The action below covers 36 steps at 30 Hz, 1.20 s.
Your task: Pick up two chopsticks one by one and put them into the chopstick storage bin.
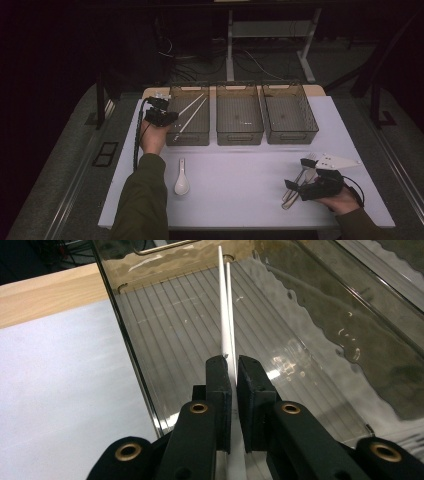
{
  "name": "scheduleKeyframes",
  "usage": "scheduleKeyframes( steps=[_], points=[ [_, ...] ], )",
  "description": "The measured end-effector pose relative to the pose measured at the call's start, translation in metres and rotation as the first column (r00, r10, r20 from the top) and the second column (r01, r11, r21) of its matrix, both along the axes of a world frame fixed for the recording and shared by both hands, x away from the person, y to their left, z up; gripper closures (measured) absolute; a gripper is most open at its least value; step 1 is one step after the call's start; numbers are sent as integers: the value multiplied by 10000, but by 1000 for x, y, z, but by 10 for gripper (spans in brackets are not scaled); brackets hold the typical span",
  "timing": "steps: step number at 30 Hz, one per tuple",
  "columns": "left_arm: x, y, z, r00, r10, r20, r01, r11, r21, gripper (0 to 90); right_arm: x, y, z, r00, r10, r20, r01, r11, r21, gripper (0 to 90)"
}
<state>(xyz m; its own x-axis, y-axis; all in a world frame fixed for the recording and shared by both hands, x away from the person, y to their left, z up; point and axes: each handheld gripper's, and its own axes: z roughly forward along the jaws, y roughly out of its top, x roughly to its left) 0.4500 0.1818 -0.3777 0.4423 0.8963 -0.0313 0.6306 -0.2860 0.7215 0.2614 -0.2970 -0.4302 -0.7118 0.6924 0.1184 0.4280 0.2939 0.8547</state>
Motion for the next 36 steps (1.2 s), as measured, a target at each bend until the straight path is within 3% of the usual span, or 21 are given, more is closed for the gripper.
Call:
scheduleKeyframes(
  steps=[14, 27, 30, 36],
  points=[
    [3, -7, -7, 9995, -202, -257, 204, 9998, 41, 828, -1, 0, 0, 10000, 41, 23, -41, 10000, 20, 14],
    [-1, -6, 0, 9992, -397, 70, 399, 9987, -327, 754, -1, 0, 1, 10000, 35, 40, -35, 10000, 8, 14],
    [-4, -6, 4, 9975, -674, 210, 687, 9954, -663, 699, -1, 0, 1, 10000, 33, 41, -33, 10000, -2, 14],
    [-15, -9, 15, 9878, -1472, 515, 1529, 9791, -1339, 636, -1, 0, 0, 10000, 20, 40, -20, 10000, -43, 14]
  ],
)
